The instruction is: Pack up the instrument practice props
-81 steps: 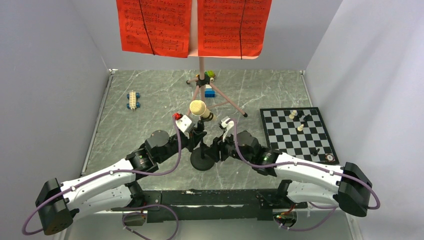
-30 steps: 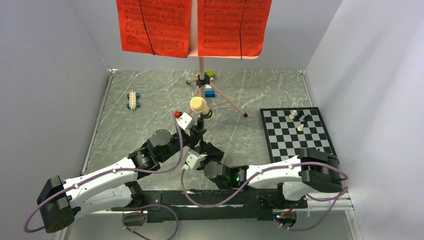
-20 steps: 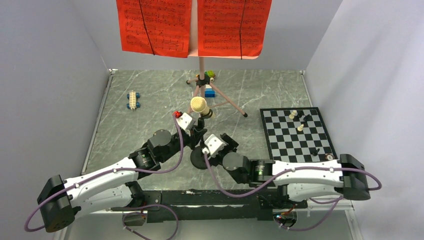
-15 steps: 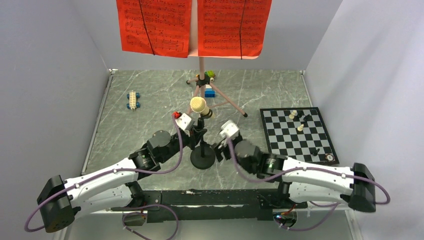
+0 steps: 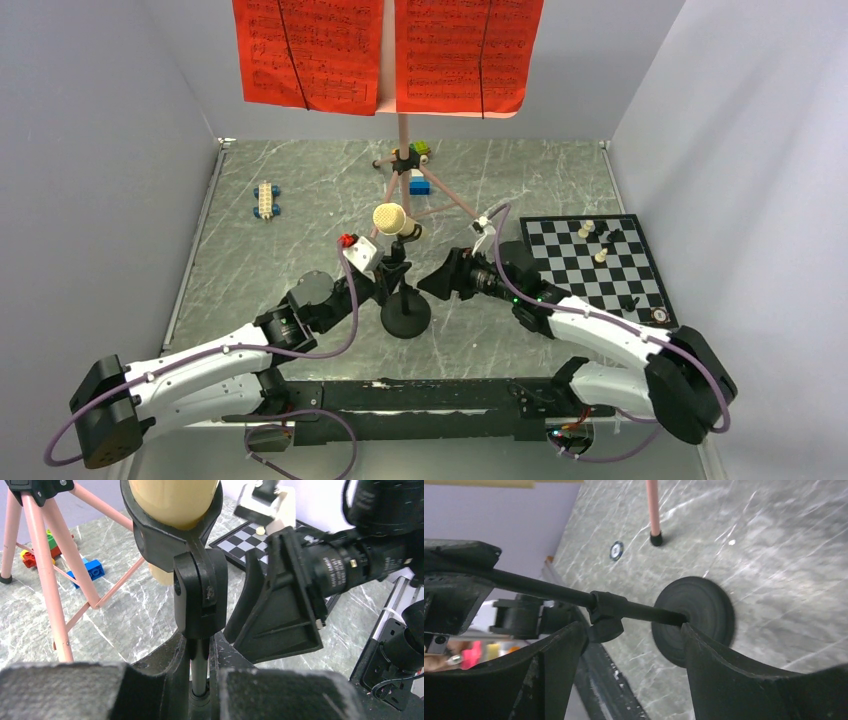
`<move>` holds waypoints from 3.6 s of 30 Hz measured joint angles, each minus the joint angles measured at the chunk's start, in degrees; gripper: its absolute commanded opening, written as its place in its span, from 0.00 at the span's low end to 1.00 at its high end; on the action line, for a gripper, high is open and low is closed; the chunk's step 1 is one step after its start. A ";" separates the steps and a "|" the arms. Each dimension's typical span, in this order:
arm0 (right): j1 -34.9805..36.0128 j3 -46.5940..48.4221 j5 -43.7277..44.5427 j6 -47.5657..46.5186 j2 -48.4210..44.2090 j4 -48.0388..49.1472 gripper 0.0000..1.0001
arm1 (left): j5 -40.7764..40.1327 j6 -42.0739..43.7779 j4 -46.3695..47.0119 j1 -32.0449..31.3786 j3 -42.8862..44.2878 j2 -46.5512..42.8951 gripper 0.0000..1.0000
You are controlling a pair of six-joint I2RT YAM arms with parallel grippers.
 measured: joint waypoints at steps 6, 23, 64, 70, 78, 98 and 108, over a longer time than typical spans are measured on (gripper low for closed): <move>-1.16 -0.50 -10.25 7.43 7.30 8.07 0.65 | -1.07 1.14 0.44 -1.20 -0.22 0.00 0.00; -2.23 -2.54 -18.49 16.50 16.33 23.58 0.08 | -2.27 1.99 0.50 -2.27 -0.24 -0.02 0.00; -0.79 6.40 -12.00 0.02 8.83 -0.90 0.42 | -3.96 1.51 1.66 -2.62 0.28 2.01 0.00; -1.68 5.49 -15.87 3.45 11.85 3.19 0.42 | -3.96 1.55 1.38 -2.69 0.28 1.62 0.00; -2.21 4.17 -19.19 6.49 13.92 6.91 0.15 | -3.96 1.75 0.87 -2.93 0.22 1.14 0.00; 15.26 11.41 14.56 -23.02 6.45 -12.02 0.00 | -6.78 0.83 1.14 -2.99 1.22 3.76 0.00; 28.65 10.08 39.85 -39.23 6.47 -9.49 0.00 | -6.32 0.13 1.95 -3.21 1.16 4.33 0.00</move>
